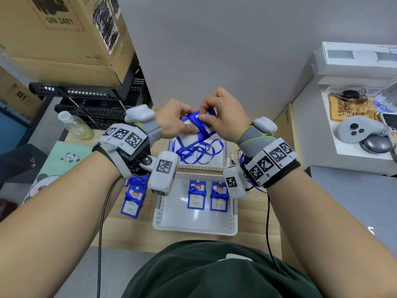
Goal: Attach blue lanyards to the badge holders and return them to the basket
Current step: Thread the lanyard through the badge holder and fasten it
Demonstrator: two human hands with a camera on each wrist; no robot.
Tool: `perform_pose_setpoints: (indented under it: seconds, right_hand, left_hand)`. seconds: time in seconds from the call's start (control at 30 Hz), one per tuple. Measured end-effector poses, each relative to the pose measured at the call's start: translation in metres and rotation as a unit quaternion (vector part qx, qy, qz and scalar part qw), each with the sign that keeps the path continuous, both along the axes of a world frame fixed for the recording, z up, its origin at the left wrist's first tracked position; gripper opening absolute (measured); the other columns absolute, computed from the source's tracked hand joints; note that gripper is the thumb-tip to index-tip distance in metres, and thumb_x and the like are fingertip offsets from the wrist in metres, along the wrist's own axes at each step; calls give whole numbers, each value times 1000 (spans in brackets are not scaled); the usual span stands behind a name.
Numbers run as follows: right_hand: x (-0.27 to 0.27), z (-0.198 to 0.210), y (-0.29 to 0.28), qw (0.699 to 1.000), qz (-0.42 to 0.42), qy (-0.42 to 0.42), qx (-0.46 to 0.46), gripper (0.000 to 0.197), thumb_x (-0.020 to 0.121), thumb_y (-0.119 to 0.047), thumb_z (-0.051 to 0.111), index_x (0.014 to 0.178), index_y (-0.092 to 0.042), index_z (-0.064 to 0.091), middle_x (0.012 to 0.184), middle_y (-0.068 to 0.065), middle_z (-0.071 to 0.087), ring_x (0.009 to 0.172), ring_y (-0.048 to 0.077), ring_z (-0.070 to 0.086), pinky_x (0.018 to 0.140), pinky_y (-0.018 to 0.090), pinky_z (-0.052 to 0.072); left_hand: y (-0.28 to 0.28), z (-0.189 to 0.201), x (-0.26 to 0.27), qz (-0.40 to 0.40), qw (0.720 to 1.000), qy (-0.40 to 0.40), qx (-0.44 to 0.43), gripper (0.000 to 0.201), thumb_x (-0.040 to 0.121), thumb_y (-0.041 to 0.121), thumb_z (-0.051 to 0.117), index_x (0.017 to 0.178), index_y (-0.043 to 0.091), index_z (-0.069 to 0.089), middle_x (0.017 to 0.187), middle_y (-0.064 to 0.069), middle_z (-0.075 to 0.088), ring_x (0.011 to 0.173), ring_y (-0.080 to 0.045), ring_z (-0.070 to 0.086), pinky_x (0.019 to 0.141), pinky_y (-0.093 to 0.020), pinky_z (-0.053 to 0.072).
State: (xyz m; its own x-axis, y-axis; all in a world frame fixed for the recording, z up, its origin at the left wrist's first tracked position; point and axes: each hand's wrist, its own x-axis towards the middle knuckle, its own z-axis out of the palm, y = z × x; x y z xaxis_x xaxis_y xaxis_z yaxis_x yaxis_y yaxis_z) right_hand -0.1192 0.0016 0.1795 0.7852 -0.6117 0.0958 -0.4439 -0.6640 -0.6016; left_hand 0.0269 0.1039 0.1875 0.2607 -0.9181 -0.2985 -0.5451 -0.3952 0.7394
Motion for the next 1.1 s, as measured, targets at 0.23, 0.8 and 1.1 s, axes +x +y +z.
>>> perform_pose_setpoints:
  seconds: [0.23,0.8,1.1]
  right_hand:
    - [5,-6,5,1000,-8,-3,19,3,89,-18,63,86,-18,62,86,-1,68,77,17,59,77,34,46]
    - [51,-47,42,980,-35,-61,185,20,86,-26,68,99,-25,53,85,-12,59,70,17,58,71,37,51]
    - [94,-94,70,927,-27,8,375,6,93,-10,62,87,-11,64,73,13,68,60,21,64,74,42,59]
  left_hand:
    - [6,-5,8,-26,999,-10,41,30,77,27,79,105,18,71,89,-3,75,78,-17,71,76,-33,57]
    - [56,-55,33,67,996,58,-15,32,76,21,79,107,21,71,94,-6,75,88,-23,71,84,-42,57]
    - [121,-103,75,242,962,123,-18,29,78,11,78,105,9,70,78,4,70,59,5,61,58,-10,46]
